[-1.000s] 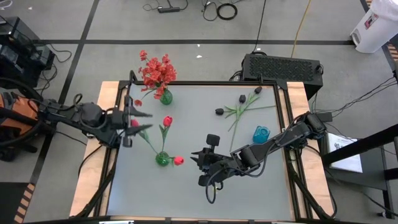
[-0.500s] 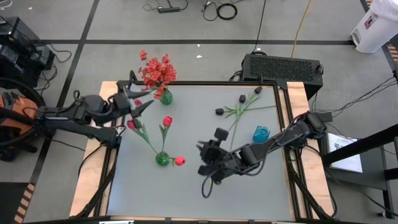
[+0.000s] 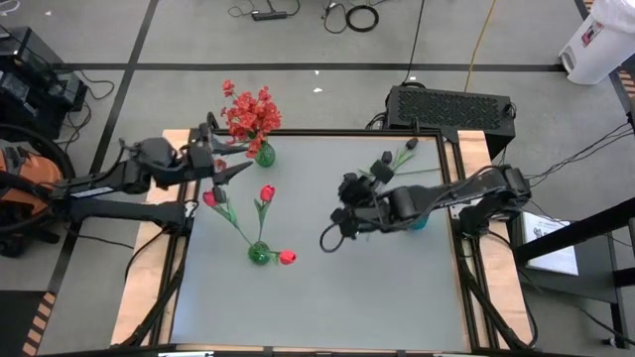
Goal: Sort flowers into vase by color
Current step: Put the middle black flower into the blue vase
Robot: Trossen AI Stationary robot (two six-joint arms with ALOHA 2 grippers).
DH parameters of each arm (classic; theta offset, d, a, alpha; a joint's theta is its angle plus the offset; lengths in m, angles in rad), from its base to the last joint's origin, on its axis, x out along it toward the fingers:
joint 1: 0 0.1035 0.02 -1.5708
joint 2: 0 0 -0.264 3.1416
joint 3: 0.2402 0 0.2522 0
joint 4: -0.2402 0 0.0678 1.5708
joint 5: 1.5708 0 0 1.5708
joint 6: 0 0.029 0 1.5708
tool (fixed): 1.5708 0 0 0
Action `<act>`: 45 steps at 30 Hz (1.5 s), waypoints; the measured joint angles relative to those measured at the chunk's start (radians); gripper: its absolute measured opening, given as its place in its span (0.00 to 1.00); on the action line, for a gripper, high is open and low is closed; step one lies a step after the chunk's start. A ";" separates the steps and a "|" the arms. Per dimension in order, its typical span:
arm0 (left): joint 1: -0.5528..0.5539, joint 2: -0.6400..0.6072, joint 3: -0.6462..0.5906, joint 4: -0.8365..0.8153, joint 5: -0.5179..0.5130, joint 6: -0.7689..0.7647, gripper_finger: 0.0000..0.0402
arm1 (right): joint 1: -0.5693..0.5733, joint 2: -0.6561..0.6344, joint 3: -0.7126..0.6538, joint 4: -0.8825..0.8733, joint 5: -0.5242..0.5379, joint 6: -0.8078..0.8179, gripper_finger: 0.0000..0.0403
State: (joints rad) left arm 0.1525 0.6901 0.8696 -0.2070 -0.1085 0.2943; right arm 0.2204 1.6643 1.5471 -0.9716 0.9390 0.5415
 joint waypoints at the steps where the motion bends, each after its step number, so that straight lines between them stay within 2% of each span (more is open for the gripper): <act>1: 0.021 0.015 0.000 0.010 0.019 0.000 0.41 | -0.009 -0.012 0.000 -0.020 -0.002 0.005 0.15; 8: 0.187 0.162 0.092 0.003 0.155 -0.001 0.41 | -0.058 -0.121 0.000 -0.188 -0.002 0.090 0.15; 12: 0.278 0.266 0.192 -0.066 0.273 -0.003 0.41 | -0.077 -0.161 0.000 -0.301 -0.002 0.183 0.15; 16: 0.336 0.351 0.258 -0.111 0.347 -0.024 0.41 | -0.085 -0.171 0.000 -0.399 -0.005 0.256 0.15; 27: 0.349 0.442 0.263 -0.105 0.367 -0.026 0.41 | -0.084 -0.161 0.000 -0.411 -0.003 0.310 0.15; 35: 0.349 0.408 0.263 -0.130 0.366 -0.052 0.41 | -0.090 -0.152 -0.059 -0.463 -0.016 0.329 0.15; 40: 0.349 0.301 0.262 -0.222 0.370 -0.045 0.41 | -0.083 -0.213 -0.151 -0.469 0.017 0.389 0.15; 45: 0.349 0.139 0.218 -0.230 0.417 -0.046 0.41 | -0.061 -0.333 -0.267 -0.394 0.049 0.392 0.15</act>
State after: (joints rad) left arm 0.5018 0.8294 1.0880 -0.4367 0.3081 0.2488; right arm 0.1595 1.3312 1.2803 -1.3660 0.9881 0.9333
